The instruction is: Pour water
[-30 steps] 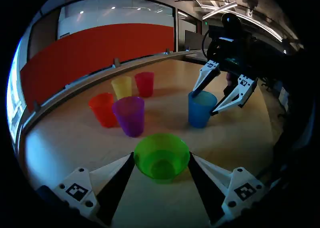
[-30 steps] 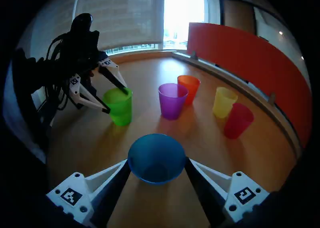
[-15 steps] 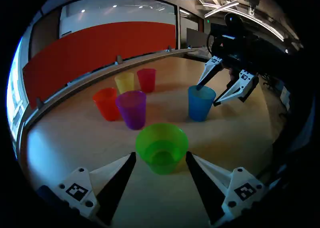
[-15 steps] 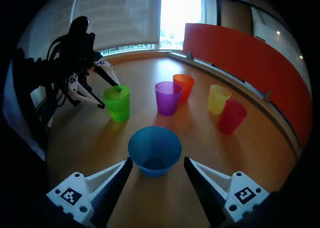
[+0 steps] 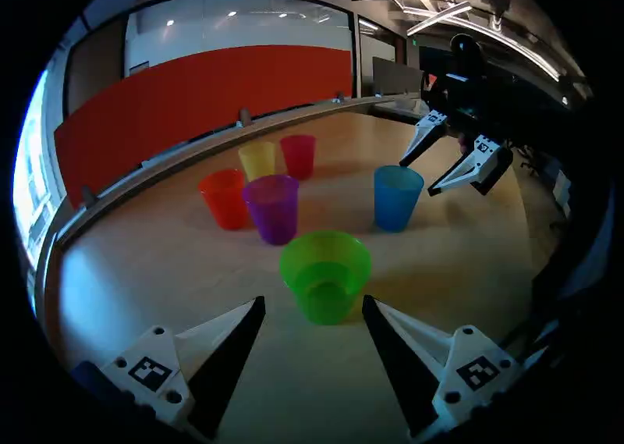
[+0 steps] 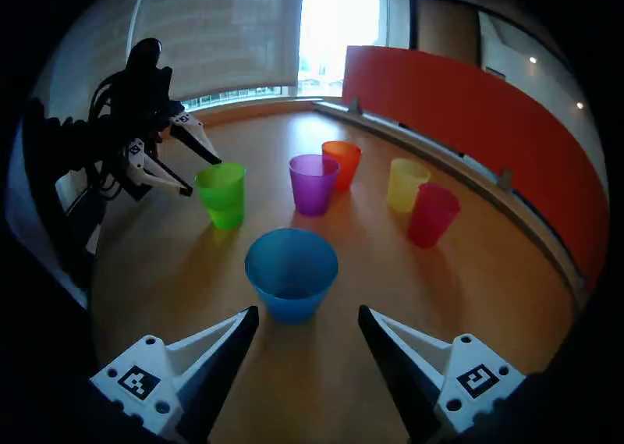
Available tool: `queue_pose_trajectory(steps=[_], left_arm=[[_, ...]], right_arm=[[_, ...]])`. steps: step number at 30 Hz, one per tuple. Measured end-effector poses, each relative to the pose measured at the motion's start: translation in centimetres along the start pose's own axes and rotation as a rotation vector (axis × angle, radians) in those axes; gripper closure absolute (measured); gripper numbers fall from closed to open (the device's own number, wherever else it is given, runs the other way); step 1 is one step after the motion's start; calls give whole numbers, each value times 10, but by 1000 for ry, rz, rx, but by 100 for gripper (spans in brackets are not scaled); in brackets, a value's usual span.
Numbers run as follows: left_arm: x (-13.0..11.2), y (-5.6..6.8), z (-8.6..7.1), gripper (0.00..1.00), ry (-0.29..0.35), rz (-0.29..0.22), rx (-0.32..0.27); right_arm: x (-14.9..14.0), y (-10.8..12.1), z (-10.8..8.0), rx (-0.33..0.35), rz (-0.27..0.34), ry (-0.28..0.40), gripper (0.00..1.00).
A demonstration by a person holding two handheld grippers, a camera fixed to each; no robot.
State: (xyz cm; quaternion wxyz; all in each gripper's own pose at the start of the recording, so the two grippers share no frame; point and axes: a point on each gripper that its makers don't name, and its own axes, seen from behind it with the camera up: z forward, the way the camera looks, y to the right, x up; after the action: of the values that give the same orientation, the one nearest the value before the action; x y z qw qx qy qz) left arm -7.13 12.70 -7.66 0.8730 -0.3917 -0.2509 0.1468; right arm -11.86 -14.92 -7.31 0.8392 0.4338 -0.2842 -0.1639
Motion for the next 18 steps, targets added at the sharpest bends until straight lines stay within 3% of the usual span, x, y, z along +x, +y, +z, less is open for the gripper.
queue_pose_trajectory(steps=[9,18], left_arm=[[-2,-15,-22,8,22,-37,54],[-2,-40,-50,7,75,-93,146]], right_arm=[[0,4,-16,-44,20,22,1],[-3,17,-37,-128,60,56,1]])
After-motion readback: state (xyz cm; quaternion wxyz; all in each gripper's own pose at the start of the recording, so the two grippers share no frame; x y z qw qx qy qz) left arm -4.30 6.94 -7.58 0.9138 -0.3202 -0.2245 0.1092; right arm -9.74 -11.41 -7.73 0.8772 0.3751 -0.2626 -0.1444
